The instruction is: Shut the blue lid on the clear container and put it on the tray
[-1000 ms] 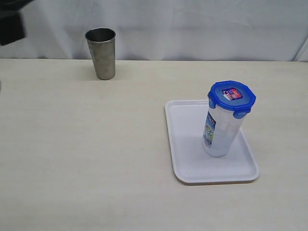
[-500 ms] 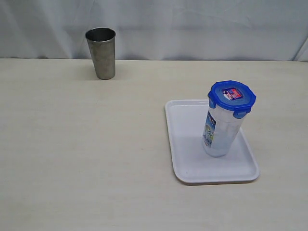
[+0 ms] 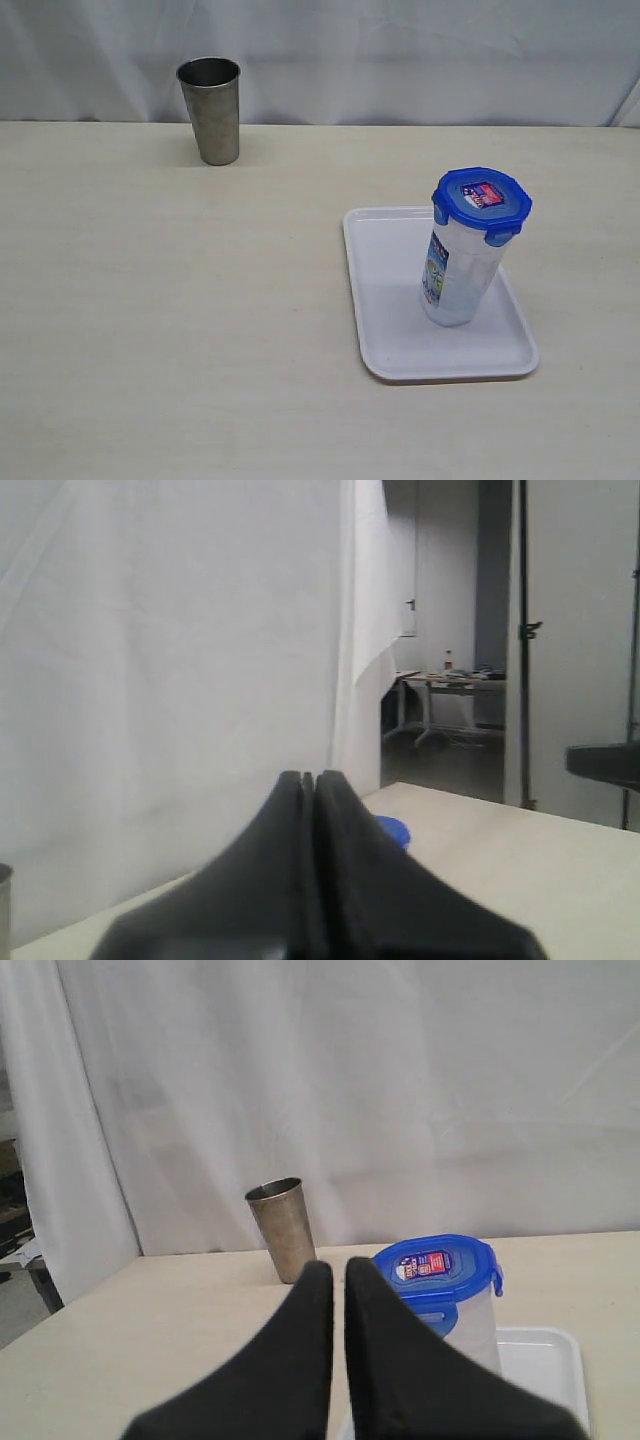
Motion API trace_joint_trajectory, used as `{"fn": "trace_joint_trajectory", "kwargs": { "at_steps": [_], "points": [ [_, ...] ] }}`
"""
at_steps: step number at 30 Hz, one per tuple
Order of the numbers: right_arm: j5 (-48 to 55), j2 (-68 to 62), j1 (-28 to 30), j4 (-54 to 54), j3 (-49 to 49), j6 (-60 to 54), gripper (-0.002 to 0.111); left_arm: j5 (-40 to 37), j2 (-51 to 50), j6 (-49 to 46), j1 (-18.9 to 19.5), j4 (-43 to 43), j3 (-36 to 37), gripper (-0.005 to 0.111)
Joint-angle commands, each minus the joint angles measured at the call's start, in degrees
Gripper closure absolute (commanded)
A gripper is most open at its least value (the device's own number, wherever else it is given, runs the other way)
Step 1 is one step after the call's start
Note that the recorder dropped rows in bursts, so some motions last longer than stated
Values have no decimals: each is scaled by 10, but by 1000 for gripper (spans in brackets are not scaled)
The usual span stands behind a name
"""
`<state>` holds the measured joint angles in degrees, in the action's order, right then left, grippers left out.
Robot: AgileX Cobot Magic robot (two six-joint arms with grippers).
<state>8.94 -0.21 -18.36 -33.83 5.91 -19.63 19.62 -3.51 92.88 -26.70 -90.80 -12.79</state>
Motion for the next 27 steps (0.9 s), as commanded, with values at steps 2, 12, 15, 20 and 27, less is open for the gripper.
{"fn": "trace_joint_trajectory", "kwargs": {
  "at_steps": [2, 12, 15, 20, 27],
  "points": [
    [-8, 2, 2, -2, -6, -5, 104, 67, 2, 4, 3, 5, 1, 107],
    [-9, 2, 2, -2, -6, -5, 104, 82, 2, 4, 3, 5, 1, 107],
    [-9, 2, 2, -2, -6, -5, 104, 68, 2, -21, 3, 32, 1, 107],
    [-9, 2, 2, -2, -6, -5, 104, -47, 2, -345, 3, 478, 34, 107],
    [-10, 2, 2, -2, -6, -5, 104, -165, 12, -802, 61, 898, 100, 107]
  ]
}}
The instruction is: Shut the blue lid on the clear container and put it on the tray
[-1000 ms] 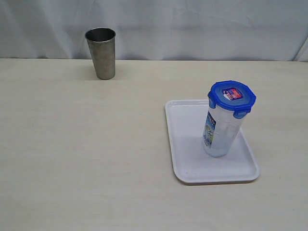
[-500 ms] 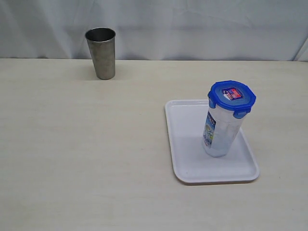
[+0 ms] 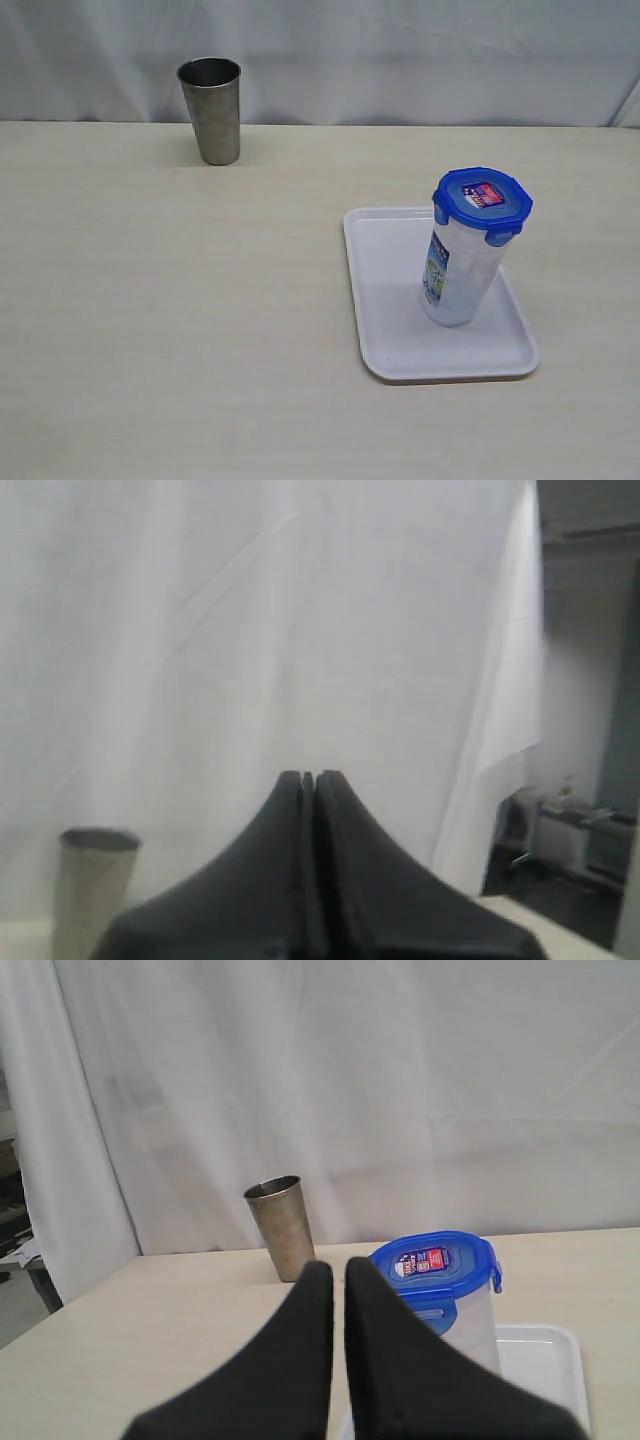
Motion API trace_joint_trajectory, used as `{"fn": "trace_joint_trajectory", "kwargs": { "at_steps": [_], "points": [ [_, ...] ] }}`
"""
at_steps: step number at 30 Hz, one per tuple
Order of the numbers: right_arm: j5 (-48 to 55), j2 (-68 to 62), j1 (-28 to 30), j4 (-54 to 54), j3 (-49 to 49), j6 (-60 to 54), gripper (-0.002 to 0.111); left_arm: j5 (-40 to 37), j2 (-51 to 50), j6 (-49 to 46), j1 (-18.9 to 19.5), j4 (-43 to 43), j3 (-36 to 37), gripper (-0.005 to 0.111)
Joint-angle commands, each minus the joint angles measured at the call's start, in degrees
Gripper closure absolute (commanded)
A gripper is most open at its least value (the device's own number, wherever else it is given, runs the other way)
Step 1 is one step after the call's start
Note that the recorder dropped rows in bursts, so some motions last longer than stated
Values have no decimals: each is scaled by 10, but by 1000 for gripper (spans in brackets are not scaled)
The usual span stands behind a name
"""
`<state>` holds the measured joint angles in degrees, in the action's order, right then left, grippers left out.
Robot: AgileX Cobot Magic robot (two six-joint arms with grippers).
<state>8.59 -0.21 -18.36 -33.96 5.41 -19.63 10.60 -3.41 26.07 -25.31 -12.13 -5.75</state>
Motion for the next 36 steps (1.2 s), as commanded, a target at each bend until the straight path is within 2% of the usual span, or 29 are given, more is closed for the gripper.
{"fn": "trace_joint_trajectory", "kwargs": {
  "at_steps": [1, 3, 6, 8, 12, 16, 21, 36],
  "points": [
    [-7, 2, 2, -1, -1, -5, 104, -98, 18, -143, 74, 111, 36, 107],
    [-7, 2, 2, -1, -1, -5, 104, -133, 34, -165, 127, 112, 48, 107],
    [-9, 2, 2, -1, -1, -5, 104, -159, 34, -265, 179, 112, 58, 107],
    [-9, 2, 2, -1, -1, -5, 104, -217, 34, -340, 193, 113, 58, 107],
    [-9, 2, 2, -1, -1, -5, 104, -251, 34, -439, 194, 129, 58, 107],
    [-9, 2, 2, -1, -1, -5, 104, -282, 34, -394, 197, 129, 58, 107],
    [-9, 2, 2, -1, -1, -5, 104, -281, 34, -320, 229, 127, 58, 107],
    [-9, 2, 2, -1, -1, -5, 104, -280, 34, -324, 233, 118, 58, 107]
  ]
}}
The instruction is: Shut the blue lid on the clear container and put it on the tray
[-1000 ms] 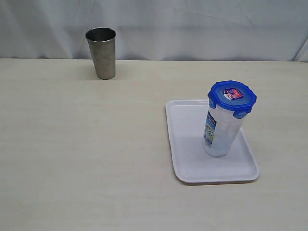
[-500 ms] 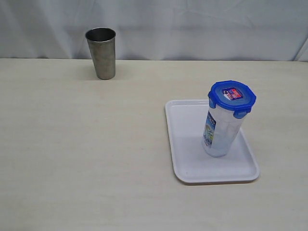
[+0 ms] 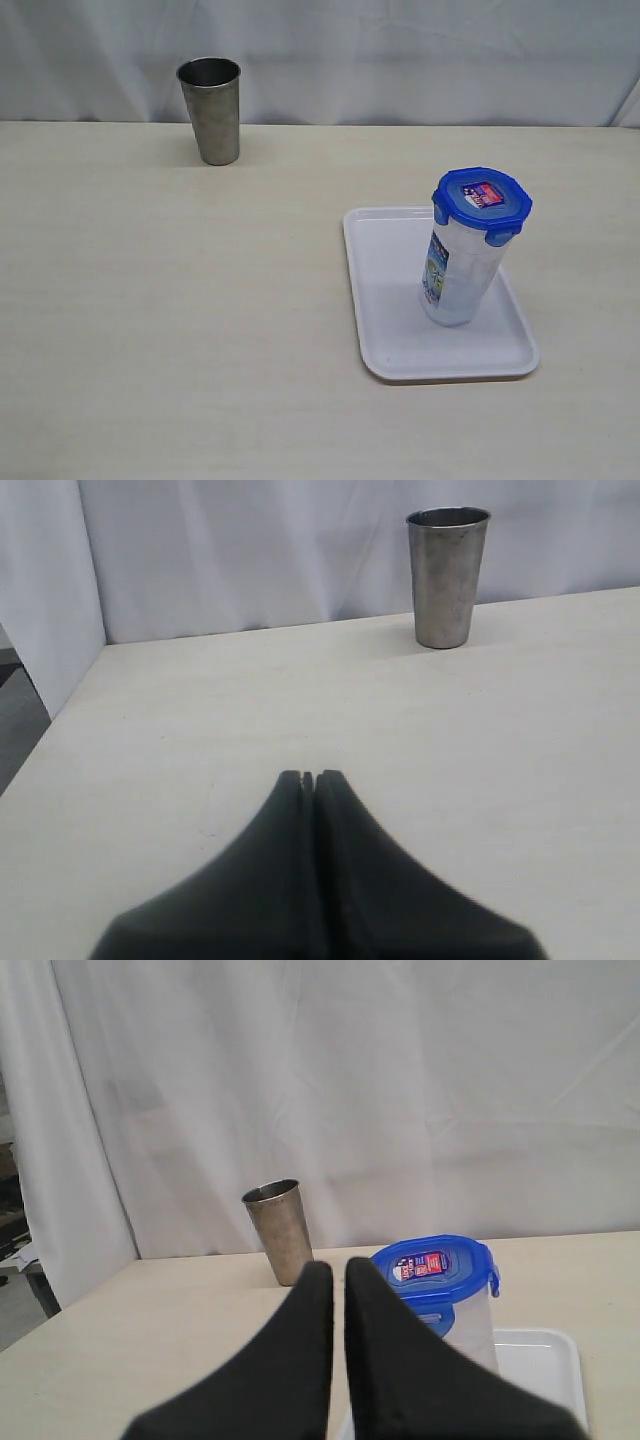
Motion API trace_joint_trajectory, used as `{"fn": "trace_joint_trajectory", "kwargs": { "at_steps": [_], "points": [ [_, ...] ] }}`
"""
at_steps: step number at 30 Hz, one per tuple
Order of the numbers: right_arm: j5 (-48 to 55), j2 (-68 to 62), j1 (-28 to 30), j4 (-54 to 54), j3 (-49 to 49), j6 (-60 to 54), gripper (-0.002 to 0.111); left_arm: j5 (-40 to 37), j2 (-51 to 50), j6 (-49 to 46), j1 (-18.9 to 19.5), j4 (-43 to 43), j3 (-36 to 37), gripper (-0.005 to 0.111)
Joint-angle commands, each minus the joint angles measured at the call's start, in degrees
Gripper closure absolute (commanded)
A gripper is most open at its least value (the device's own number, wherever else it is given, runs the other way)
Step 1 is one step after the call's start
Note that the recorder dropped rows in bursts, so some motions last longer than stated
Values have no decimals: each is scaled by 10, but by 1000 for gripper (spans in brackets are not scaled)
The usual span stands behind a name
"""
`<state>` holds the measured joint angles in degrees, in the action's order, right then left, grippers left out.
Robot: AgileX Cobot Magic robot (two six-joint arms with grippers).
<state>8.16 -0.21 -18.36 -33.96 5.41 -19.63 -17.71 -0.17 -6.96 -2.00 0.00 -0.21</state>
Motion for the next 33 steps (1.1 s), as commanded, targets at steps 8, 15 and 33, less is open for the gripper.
{"fn": "trace_joint_trajectory", "kwargs": {
  "at_steps": [8, 15, 33],
  "points": [
    [-5, 2, 2, -1, -1, -5, 104, 3, 2, 6, 0, -3, 2, 107],
    [-96, 2, 3, 155, -1, -28, 104, 3, 2, 6, 0, -3, 2, 107],
    [-133, 2, 69, 382, -30, -69, 104, 3, 2, 6, 0, -3, 2, 107]
  ]
}}
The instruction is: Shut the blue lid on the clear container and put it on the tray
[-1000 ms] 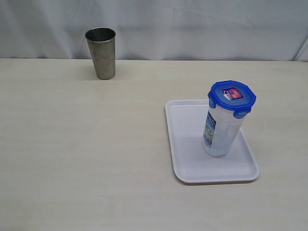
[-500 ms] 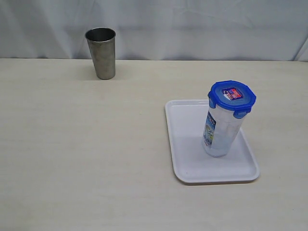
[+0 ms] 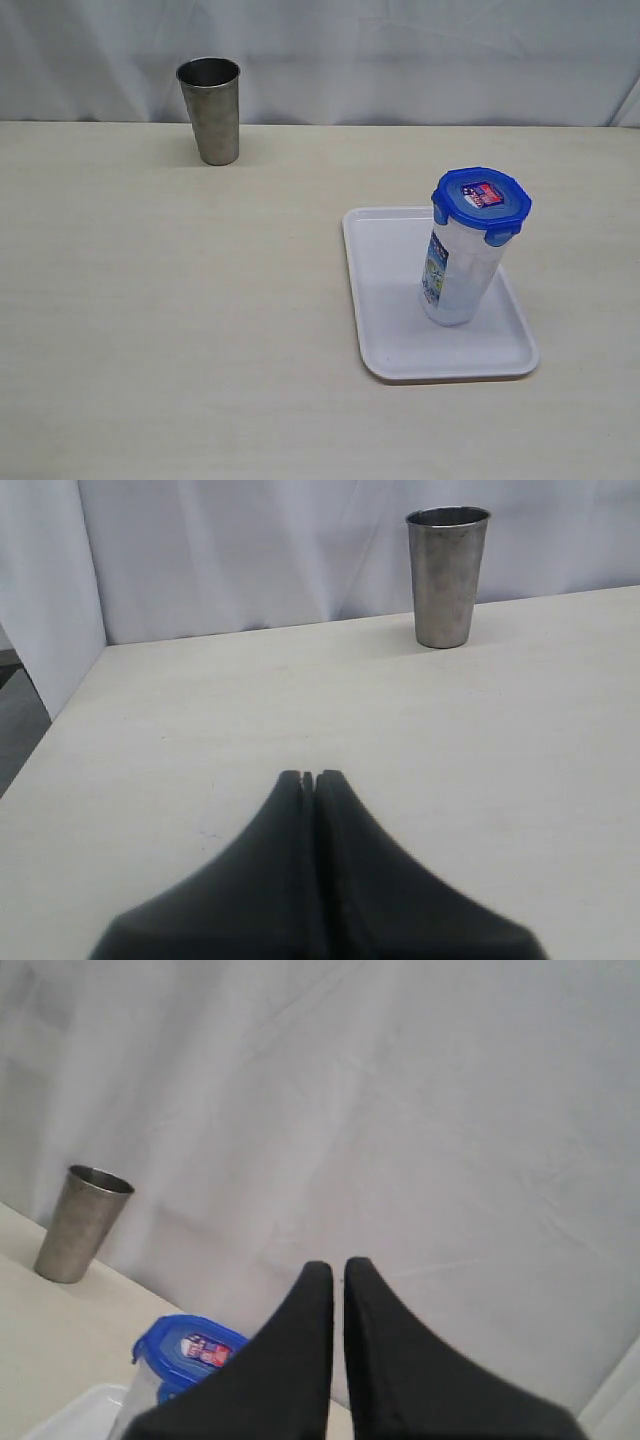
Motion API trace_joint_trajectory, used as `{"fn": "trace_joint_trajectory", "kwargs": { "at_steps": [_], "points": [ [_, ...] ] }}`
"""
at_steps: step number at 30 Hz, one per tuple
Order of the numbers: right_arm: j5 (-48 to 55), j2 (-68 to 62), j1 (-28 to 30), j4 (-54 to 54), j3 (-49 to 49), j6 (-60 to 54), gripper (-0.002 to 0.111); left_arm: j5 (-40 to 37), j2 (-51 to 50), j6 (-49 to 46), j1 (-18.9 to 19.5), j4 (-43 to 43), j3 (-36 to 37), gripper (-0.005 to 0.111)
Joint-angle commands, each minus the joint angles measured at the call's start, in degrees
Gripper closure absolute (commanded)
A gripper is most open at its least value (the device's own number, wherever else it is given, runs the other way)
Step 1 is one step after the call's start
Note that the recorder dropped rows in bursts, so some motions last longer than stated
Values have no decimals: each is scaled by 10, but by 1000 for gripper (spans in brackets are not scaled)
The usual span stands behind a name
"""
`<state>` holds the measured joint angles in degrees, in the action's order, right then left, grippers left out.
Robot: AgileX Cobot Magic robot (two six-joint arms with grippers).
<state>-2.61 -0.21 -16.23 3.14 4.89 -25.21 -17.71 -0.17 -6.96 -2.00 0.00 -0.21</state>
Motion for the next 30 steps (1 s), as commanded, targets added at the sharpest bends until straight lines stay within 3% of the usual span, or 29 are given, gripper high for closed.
{"fn": "trace_joint_trajectory", "kwargs": {
  "at_steps": [1, 4, 12, 21, 30],
  "points": [
    [-34, 2, 64, 11, -33, -7, 104, 3, 2, 6, 0, -3, 2, 107],
    [-74, 2, 124, 11, -49, 42, 104, 3, 2, 6, 0, -3, 2, 107],
    [13, 2, 223, 12, -49, 252, 104, 3, 2, 7, 0, -3, 2, 107],
    [218, 2, 228, 48, -49, 283, 104, 3, 2, 7, 0, -3, 2, 107],
    [222, 2, 228, 50, -49, 319, 104, 3, 2, 7, 0, -3, 2, 107]
  ]
}}
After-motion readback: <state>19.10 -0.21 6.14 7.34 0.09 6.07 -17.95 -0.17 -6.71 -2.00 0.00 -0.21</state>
